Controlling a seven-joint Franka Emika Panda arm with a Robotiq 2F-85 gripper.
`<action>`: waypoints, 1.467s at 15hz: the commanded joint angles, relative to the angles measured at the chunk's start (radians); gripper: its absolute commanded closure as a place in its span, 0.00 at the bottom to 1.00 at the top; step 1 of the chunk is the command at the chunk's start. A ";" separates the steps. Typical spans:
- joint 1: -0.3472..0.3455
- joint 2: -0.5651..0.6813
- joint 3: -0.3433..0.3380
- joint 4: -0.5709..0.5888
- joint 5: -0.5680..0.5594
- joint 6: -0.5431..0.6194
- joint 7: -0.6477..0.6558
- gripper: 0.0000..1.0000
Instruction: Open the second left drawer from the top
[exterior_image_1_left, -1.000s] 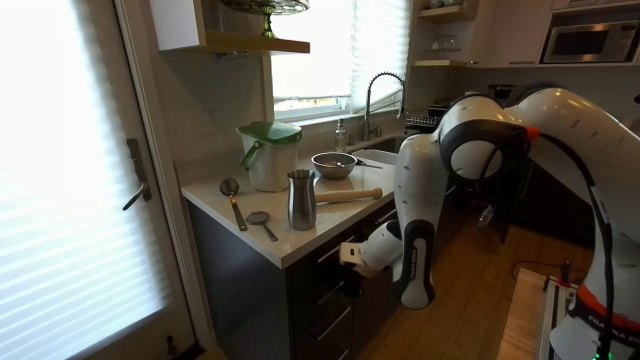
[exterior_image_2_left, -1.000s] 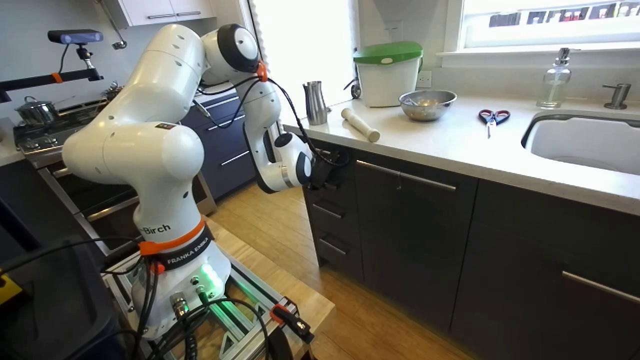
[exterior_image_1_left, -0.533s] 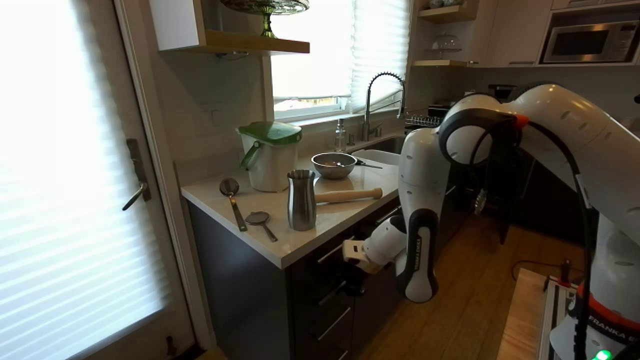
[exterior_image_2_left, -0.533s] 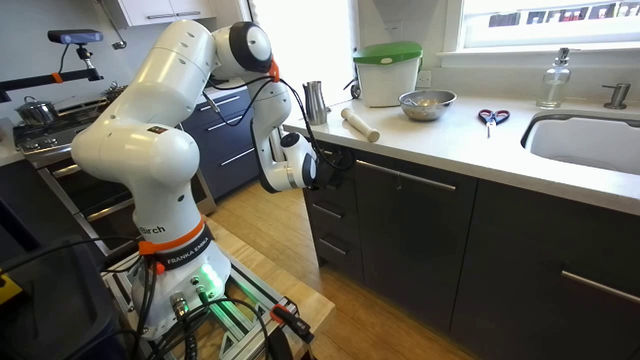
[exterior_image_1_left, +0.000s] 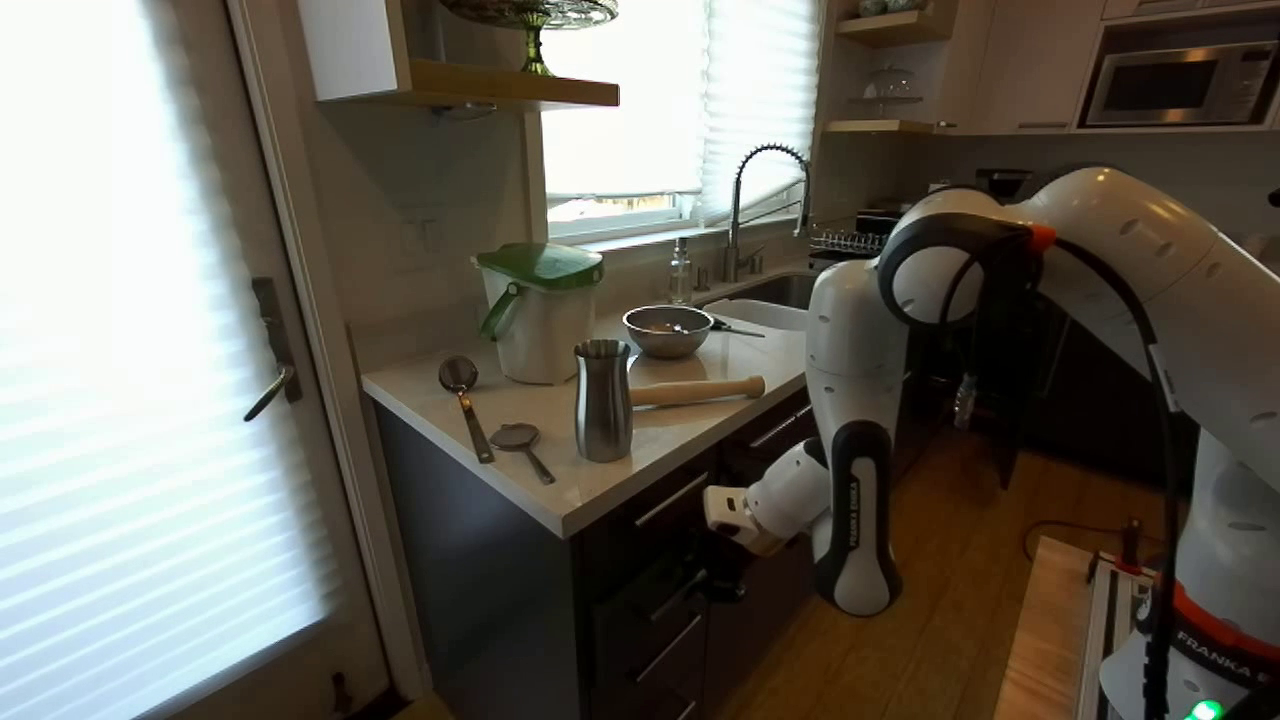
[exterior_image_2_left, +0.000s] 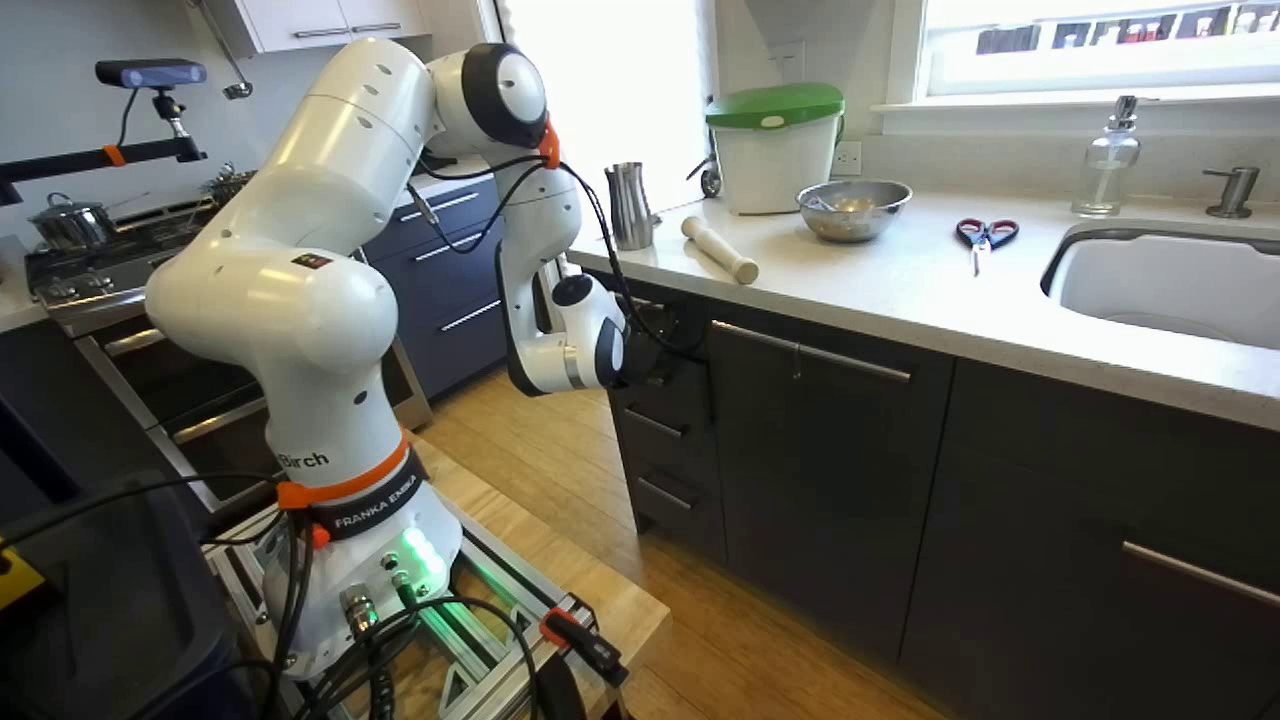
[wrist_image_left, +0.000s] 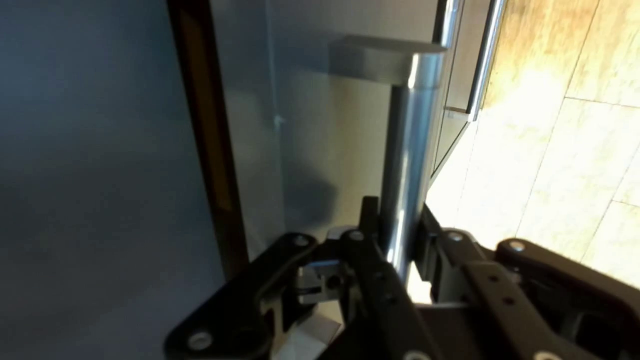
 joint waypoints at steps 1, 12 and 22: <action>0.022 -0.041 0.049 -0.171 -0.019 -0.004 -0.014 0.95; 0.032 -0.130 0.126 -0.488 0.065 0.036 -0.078 0.51; 0.035 -0.175 0.171 -0.476 0.060 -0.117 -0.082 0.00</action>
